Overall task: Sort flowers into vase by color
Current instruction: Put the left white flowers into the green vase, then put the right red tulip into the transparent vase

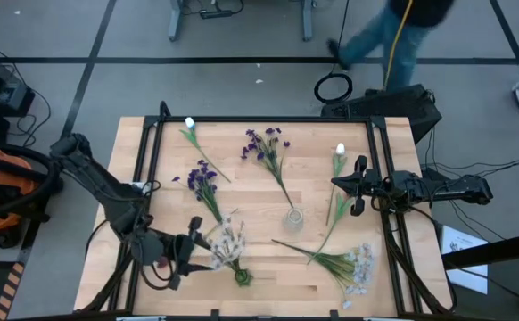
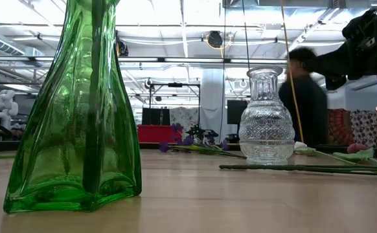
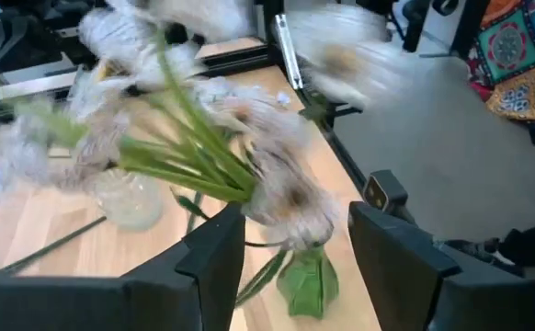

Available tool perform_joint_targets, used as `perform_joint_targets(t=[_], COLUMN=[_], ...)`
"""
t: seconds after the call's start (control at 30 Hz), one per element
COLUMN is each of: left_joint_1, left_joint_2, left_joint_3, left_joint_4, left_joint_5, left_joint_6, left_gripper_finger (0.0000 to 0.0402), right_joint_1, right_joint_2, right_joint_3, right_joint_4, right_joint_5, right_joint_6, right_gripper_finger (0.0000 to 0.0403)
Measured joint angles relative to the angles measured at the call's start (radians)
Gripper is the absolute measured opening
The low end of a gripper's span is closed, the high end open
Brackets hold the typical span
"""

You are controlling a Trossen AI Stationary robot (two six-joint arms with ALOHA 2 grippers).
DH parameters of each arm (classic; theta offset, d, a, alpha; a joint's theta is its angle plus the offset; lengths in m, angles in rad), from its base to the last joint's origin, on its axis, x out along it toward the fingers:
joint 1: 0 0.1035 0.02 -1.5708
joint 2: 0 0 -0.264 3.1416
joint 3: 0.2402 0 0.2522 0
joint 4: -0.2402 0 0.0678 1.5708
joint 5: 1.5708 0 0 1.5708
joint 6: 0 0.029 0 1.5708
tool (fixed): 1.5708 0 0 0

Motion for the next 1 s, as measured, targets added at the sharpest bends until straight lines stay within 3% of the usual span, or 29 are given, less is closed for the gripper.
perform_joint_targets(t=[0.47,0.77,1.0], left_joint_1=[-0.055,-0.053,-0.053], left_joint_2=[-0.183,-0.357,-0.421], left_joint_3=[-0.001,-0.001,-0.001], left_joint_4=[-0.100,-0.385,-0.514], left_joint_5=[-0.018,-0.287,-0.384], left_joint_6=[-0.010,-0.404,-0.469], left_gripper_finger=[0.0201,0.0191,0.0131], right_joint_1=[0.000,0.000,0.000], right_joint_2=[0.000,0.000,0.000], right_joint_3=[0.000,0.000,0.000], right_joint_4=[0.000,0.000,0.000], right_joint_5=[0.000,0.000,0.000], right_joint_6=[0.000,0.000,0.000], right_gripper_finger=[0.0000,0.0000,0.0000])
